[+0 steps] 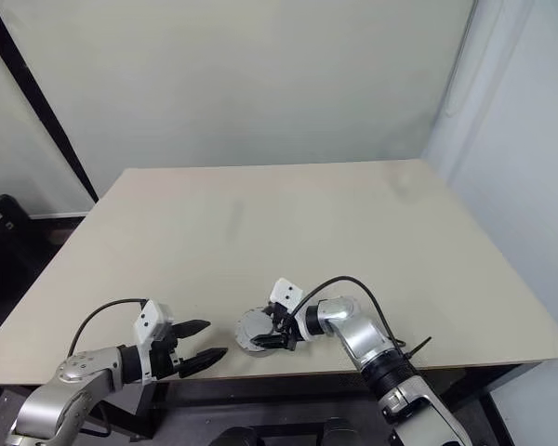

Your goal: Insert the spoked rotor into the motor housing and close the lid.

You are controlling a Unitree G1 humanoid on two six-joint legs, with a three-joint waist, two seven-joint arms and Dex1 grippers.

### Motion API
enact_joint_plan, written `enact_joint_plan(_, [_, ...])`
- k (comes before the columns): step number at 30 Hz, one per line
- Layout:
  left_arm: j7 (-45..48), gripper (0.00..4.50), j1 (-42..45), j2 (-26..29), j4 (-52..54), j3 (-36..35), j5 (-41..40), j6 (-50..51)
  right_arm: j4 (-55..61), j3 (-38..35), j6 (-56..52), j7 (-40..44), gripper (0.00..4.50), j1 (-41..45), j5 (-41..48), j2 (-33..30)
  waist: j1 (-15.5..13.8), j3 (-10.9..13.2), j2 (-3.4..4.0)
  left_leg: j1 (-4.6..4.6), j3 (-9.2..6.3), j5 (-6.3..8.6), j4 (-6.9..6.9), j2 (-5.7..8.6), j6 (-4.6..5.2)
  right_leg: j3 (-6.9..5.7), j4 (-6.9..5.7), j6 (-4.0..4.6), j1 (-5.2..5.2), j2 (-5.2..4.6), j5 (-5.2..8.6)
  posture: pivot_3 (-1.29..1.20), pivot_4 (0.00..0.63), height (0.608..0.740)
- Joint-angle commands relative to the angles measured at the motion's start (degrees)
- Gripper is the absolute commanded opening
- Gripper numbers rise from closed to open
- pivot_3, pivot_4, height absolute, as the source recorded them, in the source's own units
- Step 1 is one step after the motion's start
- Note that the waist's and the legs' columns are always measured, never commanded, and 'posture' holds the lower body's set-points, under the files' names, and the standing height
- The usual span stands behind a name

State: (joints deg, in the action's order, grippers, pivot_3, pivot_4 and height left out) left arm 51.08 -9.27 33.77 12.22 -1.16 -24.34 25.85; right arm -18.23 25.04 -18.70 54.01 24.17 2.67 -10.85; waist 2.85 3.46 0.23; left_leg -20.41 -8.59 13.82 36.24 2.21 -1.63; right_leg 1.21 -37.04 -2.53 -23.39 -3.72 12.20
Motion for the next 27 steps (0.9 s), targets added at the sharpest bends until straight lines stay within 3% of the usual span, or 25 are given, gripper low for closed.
enact_joint_plan(1, [0.0,4.5,1.1,0.0,0.2,-0.2,0.0,-1.0,3.3,-0.8,-1.1,-2.5,3.31,-0.5,0.1,1.0,0.0,0.0,0.0,0.0,0.0,0.0,0.0,0.0,0.0,0.01,0.0,0.0,0.0,0.0,0.0,0.0,0.0,0.74])
enact_joint_plan(27, [-2.6,4.5,3.6,-0.4,-2.7,0.7,3.8,-0.9,6.8,2.3,-1.6,-6.1,3.31,-4.3,-3.7,-1.1,0.0,0.0,-0.01,0.13,0.04,0.0,0.03,-0.02,0.0,0.05,-0.01,0.11,0.12,0.01,0.06,0.0,0.0,0.74])
